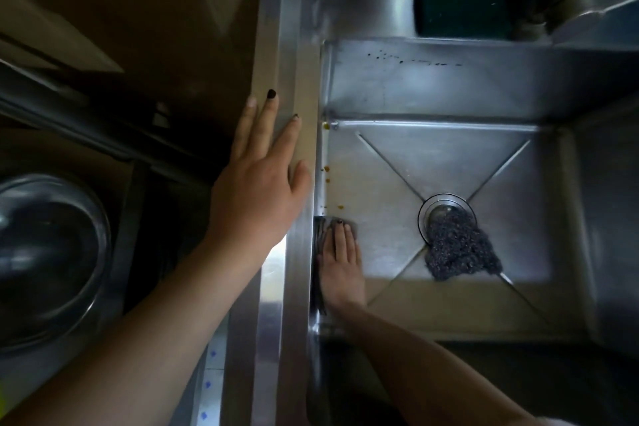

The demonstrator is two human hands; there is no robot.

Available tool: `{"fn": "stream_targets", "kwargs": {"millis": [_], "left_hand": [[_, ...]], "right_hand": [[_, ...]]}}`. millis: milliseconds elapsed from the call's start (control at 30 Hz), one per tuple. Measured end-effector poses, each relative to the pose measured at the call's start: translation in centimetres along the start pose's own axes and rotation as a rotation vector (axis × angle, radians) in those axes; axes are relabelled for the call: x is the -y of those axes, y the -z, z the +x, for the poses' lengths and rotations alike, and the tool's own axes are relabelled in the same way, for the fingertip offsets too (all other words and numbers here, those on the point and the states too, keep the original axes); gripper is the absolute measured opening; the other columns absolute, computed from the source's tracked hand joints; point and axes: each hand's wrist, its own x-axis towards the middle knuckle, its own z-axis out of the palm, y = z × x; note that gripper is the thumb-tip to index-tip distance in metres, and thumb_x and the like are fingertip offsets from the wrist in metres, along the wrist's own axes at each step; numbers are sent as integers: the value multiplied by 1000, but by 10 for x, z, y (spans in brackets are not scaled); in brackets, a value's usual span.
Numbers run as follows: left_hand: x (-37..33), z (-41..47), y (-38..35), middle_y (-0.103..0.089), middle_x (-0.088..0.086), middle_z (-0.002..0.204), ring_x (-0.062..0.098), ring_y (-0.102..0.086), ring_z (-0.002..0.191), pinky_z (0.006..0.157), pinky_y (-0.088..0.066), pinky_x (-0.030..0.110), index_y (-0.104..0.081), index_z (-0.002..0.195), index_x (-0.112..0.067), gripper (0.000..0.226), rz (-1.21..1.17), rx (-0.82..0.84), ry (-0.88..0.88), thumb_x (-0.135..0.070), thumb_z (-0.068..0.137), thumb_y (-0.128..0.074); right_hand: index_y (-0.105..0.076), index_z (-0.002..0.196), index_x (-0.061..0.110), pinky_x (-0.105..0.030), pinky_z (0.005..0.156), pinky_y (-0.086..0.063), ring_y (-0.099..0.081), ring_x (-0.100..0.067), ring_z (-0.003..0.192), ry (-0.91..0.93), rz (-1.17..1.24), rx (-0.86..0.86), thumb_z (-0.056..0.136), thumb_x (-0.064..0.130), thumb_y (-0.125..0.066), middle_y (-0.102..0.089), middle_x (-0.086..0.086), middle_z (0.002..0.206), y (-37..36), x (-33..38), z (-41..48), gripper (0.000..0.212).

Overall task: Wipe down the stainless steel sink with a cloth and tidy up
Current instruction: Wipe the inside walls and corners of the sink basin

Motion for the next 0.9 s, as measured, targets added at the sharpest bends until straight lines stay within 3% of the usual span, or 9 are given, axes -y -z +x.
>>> {"fn": "stream_targets", "kwargs": {"millis": [67, 133, 200, 367, 633, 900], "left_hand": [[0, 0, 1, -8, 0, 156, 15, 4, 142, 100, -14, 26, -33, 141, -22, 50, -13, -1, 2, -33, 93, -38], [0, 0, 1, -8, -1, 156, 15, 4, 142, 101, -12, 25, -33, 141, -22, 50, -13, -1, 3, -32, 93, -41], [-1, -1, 2, -9, 0, 156, 16, 2, 142, 101, -12, 25, -34, 141, -22, 50, -11, -7, 1, -31, 93, -43], [0, 0, 1, -12, 0, 155, 17, 1, 142, 101, -10, 23, -34, 141, -23, 50, -21, -13, 6, -32, 93, -44], [0, 0, 2, -12, 0, 155, 18, 0, 143, 102, -6, 22, -35, 140, -23, 50, -3, -14, -1, -35, 92, -42], [-1, 0, 4, -10, -2, 155, 14, 2, 142, 102, -1, 18, -35, 140, -24, 50, -22, -15, 6, -34, 92, -45]], "right_hand": [[-7, 146, 7, -38, 112, 12, 16, -20, 140, -22, 6, -39, 98, 25, -34, -7, -13, 157, 1, 1, 9, 58], [-32, 141, 1, -46, 113, -9, -19, -28, 141, -9, -28, -120, 91, 21, -53, -32, -19, 148, 5, 2, 19, 58], [-42, 136, 0, -48, 110, -19, -36, -33, 135, -8, -27, -180, 87, 18, -59, -42, -21, 142, 8, 3, 31, 55], [-24, 145, 7, -33, 116, 3, -11, -27, 144, -11, 39, -214, 98, 24, -37, -19, -17, 154, 21, 3, 71, 52], [-29, 145, 13, -35, 118, -5, -9, -26, 145, -33, 95, -291, 98, 28, -38, -19, -14, 155, 47, 5, 124, 50], [-35, 142, 11, -31, 116, -2, -13, -28, 144, -6, 171, -247, 97, 25, -42, -23, -15, 153, 31, 4, 81, 48]]}}
